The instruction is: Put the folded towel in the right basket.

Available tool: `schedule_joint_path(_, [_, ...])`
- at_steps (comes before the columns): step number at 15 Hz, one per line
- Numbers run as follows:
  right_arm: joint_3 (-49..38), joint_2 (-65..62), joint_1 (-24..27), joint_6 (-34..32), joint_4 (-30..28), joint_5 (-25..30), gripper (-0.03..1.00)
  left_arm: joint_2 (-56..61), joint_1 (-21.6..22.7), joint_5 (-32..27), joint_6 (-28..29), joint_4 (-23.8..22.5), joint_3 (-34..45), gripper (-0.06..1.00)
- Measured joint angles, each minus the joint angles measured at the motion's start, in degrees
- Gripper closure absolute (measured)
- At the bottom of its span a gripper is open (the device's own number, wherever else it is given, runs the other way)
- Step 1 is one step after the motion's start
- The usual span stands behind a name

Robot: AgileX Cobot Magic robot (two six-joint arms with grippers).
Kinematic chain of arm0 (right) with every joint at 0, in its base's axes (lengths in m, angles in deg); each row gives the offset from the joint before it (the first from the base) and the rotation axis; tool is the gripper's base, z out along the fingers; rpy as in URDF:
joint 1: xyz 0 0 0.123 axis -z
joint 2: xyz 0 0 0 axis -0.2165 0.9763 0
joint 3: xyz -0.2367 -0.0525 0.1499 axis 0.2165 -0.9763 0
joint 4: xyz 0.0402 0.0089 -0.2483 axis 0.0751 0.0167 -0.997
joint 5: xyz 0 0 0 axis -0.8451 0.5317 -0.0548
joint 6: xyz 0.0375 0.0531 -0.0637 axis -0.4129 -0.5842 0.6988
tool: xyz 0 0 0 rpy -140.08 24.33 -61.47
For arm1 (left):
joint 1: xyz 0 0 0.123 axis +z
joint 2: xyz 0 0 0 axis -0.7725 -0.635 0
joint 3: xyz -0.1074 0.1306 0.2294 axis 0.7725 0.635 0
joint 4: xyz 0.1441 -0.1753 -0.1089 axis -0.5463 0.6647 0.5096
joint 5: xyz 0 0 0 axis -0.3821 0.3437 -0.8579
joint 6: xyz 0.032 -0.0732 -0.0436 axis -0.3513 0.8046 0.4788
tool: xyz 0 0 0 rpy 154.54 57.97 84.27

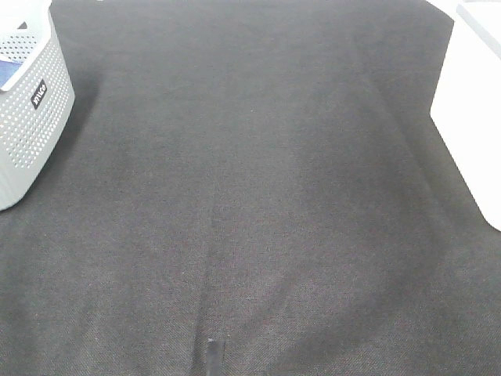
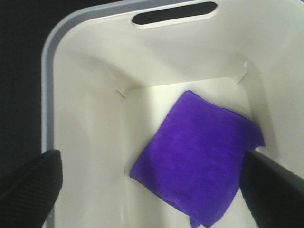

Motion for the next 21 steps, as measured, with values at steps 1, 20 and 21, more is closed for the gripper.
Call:
schedule_joint_path(1, [0.00,0.00,0.00,0.06,0.97,0.00,0.00,0.00,0.00,0.00,0.00,0.00,0.00,-0.04])
schedule_joint_path(20, [-71.96,-70.99,-17.36,2.52,-2.86,-6.47,-0.01,0.00,0.00,0.00,0.00,0.00,0.00,-0.04])
schedule_joint_path(21, [-77.23,-76.55,-17.36,2.46,-2.86,-6.70,-0.01,0.00,0.00,0.00,0.00,0.00,0.00,-0.04])
